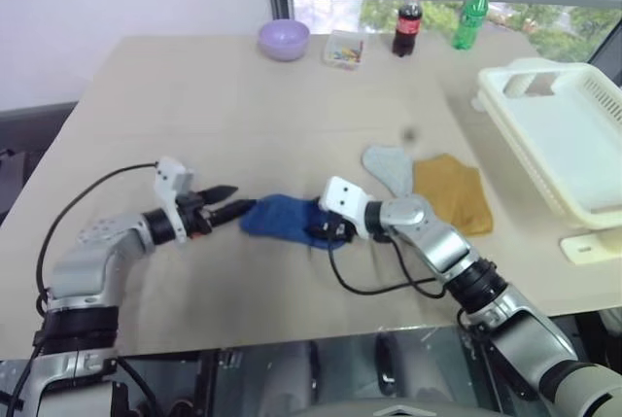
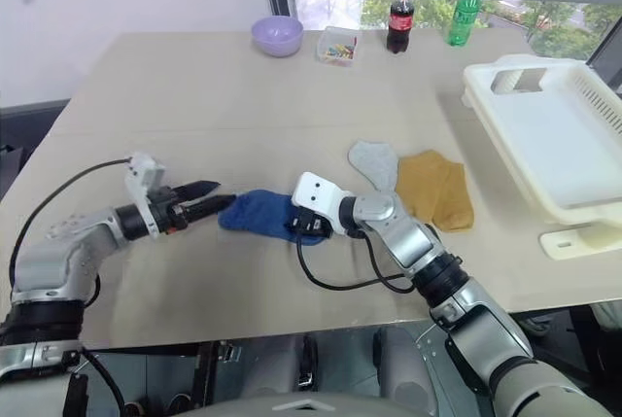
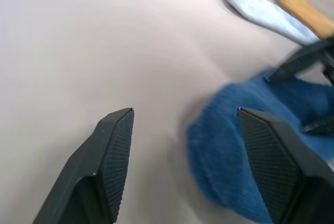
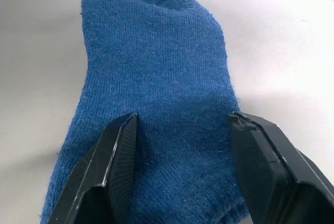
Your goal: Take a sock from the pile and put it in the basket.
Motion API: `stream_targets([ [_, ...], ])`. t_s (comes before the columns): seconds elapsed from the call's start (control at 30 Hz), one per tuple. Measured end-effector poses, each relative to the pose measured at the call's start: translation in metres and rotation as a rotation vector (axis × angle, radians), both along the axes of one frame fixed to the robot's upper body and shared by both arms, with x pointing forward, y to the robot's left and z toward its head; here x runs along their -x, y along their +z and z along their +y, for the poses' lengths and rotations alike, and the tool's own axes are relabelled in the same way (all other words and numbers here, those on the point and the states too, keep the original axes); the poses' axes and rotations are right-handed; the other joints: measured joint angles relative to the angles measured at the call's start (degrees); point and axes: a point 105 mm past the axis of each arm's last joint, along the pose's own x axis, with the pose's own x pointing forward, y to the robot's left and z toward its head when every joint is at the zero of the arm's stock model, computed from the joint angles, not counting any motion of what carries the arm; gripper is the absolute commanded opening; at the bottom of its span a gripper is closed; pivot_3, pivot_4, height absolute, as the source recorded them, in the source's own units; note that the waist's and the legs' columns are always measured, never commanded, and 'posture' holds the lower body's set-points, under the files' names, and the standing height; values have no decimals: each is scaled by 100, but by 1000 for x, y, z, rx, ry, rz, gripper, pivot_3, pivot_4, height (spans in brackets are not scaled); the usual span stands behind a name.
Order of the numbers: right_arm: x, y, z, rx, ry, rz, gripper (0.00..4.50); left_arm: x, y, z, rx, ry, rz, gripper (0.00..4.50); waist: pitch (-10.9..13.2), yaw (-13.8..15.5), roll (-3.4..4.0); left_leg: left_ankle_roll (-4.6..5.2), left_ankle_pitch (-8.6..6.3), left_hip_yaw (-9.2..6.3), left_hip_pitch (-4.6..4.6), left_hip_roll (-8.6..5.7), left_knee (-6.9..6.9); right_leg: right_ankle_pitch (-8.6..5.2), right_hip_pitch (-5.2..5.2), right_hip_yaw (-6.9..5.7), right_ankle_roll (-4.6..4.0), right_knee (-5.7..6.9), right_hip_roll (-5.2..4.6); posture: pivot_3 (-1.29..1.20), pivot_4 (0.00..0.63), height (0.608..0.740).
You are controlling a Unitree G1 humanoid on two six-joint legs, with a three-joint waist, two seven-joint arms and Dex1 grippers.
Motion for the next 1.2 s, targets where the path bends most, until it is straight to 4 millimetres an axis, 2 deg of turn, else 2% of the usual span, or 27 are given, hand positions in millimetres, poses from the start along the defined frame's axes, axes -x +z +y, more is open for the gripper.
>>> stream_targets([
  [0.23,0,-1,2,5,1,-4,2845,3,-13,-10,26,-58,130,3486,-8,-12,-1,0,0,2,8,0,0,2,3,2,-4,3,2,0,150,729],
  [0.4,0,-2,2,10,0,-9,2845,17,-17,-26,17,-191,221,3486,-23,-16,13,0,0,6,11,0,0,1,4,8,-2,2,-1,0,150,729],
  [0.57,0,-2,2,8,-2,-10,2845,30,-17,-43,144,-280,316,3486,-24,-18,13,0,0,3,10,0,0,-5,3,8,8,2,0,0,150,729],
  [0.7,-1,-2,2,6,-5,-11,2845,31,-18,-56,269,-292,358,3486,-23,-15,12,0,0,1,9,0,0,-6,3,9,9,3,1,0,150,729],
  [1.0,0,-2,3,0,-4,-16,2845,24,18,-71,540,-320,343,3486,-21,-23,3,0,0,-9,9,0,0,-3,3,12,4,3,6,0,150,729],
  [1.2,0,-2,3,3,-7,-21,2845,28,21,-78,571,-350,364,3486,-21,-23,3,0,0,-9,9,0,0,-1,3,12,2,3,6,0,150,729],
])
